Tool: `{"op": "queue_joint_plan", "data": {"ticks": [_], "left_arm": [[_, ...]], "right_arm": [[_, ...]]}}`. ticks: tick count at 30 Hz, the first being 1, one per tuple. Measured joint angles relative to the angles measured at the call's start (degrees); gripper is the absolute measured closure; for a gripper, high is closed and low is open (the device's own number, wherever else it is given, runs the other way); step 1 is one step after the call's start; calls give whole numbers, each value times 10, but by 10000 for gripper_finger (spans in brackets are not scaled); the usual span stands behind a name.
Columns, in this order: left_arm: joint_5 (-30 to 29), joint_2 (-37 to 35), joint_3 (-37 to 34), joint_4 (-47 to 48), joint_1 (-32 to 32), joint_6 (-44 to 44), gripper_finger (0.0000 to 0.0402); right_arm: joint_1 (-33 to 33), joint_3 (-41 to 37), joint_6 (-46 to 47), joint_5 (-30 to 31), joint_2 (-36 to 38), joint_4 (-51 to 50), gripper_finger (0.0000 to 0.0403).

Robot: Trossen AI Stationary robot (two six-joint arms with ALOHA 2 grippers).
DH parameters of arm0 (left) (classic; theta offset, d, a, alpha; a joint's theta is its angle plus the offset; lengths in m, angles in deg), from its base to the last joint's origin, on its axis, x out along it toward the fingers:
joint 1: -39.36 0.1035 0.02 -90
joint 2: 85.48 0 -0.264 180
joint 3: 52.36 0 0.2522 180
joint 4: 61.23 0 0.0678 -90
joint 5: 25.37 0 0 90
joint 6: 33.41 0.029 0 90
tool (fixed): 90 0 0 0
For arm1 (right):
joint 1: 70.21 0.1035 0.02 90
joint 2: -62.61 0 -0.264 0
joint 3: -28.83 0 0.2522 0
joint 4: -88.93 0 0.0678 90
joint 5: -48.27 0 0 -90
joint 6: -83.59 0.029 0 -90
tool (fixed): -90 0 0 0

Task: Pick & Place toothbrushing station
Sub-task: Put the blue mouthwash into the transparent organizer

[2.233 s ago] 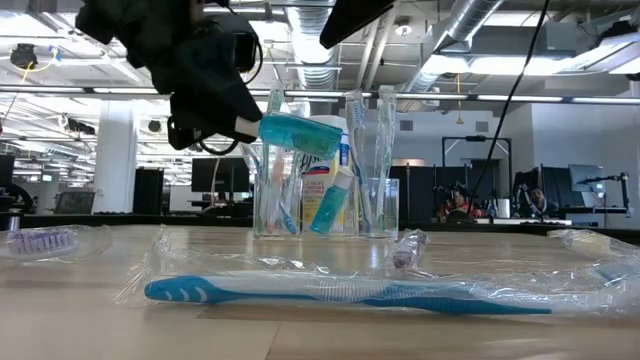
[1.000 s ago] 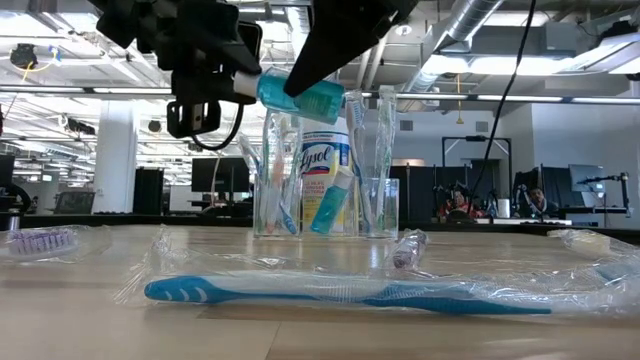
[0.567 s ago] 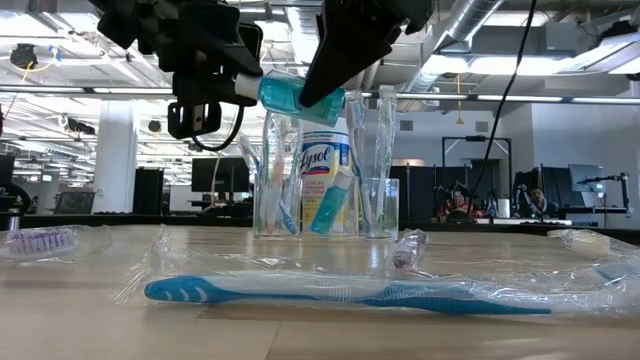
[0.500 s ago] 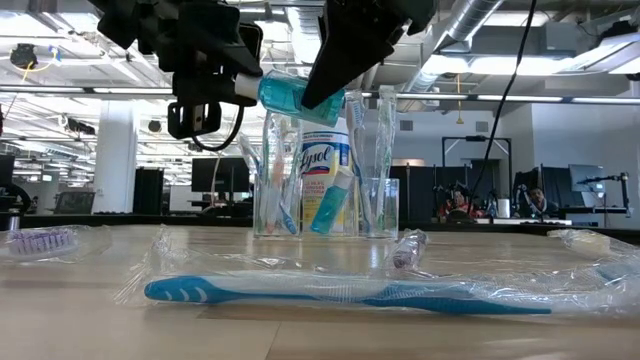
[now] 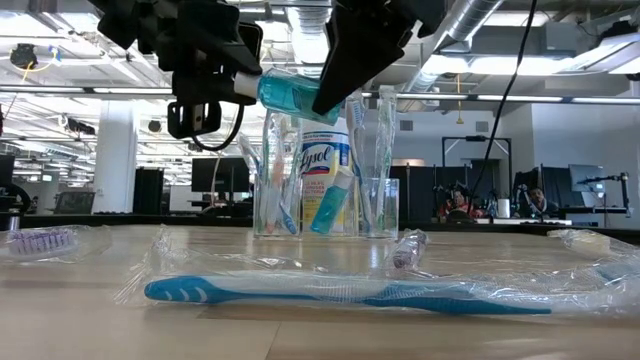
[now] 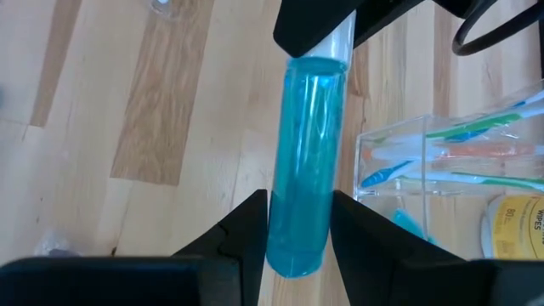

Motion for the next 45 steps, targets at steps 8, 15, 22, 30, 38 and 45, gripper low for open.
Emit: {"op": "queue_joint_plan", "data": {"ticks": [8, 15, 22, 30, 38, 45], "left_arm": [[0, 0, 0, 0, 0, 0, 309], [0, 0, 0, 0, 0, 2, 306], [1, 0, 0, -1, -1, 19, 286], [3, 0, 0, -1, -1, 78, 283], [0, 0, 0, -6, -1, 164, 281], [-17, 0, 0, -14, -1, 208, 284]], "right_arm": [[3, 0, 0, 0, 0, -6, 287], [5, 0, 2, 2, 0, -7, 313], [5, 0, -3, 2, 0, -9, 346], [8, -1, -2, -13, 0, -18, 338], [15, -1, 7, -13, 0, -26, 344], [16, -1, 27, -14, 1, -39, 344]]}}
